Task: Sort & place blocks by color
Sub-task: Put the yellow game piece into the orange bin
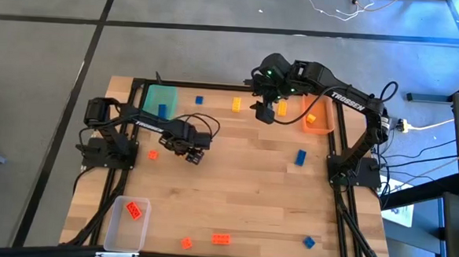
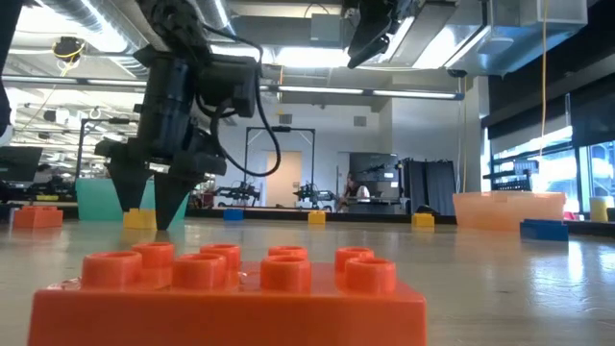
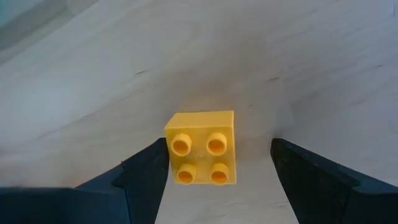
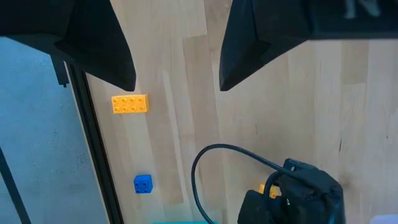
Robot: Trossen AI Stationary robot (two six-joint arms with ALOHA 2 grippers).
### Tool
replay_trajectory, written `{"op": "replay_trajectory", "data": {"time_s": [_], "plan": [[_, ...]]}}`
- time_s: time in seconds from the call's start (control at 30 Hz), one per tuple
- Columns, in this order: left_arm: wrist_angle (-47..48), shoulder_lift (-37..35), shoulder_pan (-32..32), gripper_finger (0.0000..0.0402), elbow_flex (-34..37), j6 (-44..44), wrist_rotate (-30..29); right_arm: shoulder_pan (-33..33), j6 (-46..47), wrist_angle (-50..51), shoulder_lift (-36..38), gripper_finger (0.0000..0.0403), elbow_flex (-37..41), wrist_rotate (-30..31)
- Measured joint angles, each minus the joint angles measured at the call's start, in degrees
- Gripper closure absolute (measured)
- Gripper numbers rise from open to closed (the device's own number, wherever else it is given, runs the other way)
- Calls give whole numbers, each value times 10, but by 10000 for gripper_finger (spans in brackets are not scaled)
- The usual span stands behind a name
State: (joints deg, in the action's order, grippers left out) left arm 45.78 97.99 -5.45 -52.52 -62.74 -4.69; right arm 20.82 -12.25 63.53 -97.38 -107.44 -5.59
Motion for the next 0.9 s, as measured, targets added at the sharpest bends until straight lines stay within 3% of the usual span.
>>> {"op": "replay_trajectory", "data": {"time_s": [0.53, 0.9], "plan": [[21, 3, 0, 134, -9, 4, -8, 0, 0, -1, 0, 171, 0, 0], [5, 4, 0, 268, -9, 34, -1, 0, 0, -1, 0, 171, 0, 0]]}}
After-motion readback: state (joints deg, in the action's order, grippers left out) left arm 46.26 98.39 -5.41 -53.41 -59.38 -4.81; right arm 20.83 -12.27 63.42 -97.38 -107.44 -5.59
